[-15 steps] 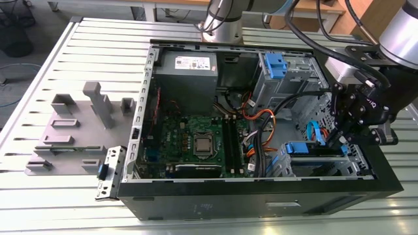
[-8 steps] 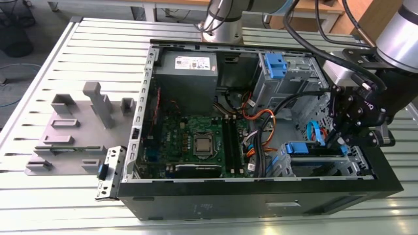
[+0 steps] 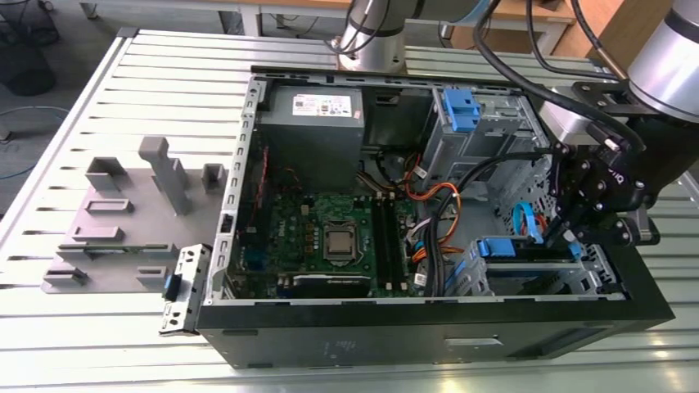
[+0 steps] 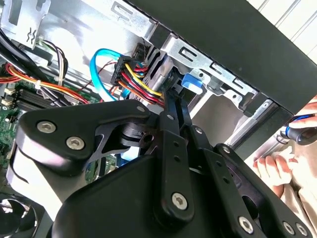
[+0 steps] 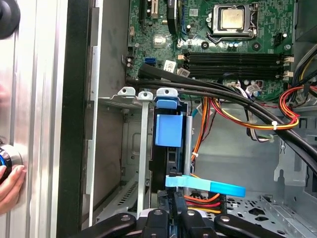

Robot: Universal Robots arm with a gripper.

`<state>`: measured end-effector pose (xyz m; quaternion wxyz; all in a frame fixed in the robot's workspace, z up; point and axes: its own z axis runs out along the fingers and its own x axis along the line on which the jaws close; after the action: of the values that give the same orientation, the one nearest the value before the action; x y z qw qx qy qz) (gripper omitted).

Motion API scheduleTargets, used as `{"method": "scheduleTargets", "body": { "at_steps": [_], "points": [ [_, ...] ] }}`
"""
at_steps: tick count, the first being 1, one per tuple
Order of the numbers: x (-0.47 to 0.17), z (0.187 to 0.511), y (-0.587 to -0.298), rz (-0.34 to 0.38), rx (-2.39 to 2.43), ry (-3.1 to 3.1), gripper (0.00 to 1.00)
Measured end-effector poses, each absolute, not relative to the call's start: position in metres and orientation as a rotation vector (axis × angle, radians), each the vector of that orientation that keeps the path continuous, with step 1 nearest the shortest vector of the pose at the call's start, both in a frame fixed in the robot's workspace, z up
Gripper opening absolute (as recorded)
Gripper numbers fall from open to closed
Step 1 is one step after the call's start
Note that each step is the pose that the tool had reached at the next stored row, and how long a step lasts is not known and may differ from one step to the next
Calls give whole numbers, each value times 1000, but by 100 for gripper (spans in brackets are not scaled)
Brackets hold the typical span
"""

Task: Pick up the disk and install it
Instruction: 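Insert the second disk wire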

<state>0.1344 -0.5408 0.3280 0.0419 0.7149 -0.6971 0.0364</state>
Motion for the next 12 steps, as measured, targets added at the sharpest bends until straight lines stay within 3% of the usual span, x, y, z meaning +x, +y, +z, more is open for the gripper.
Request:
{"method": "scheduleTargets", "body": {
  "at_steps": [7, 8, 12],
  "points": [
    [134, 327, -541, 109, 2189, -2134, 17],
    [134, 327, -541, 110, 2189, -2134, 24],
    [134, 329, -541, 111, 2188, -2134, 24]
  ]
}}
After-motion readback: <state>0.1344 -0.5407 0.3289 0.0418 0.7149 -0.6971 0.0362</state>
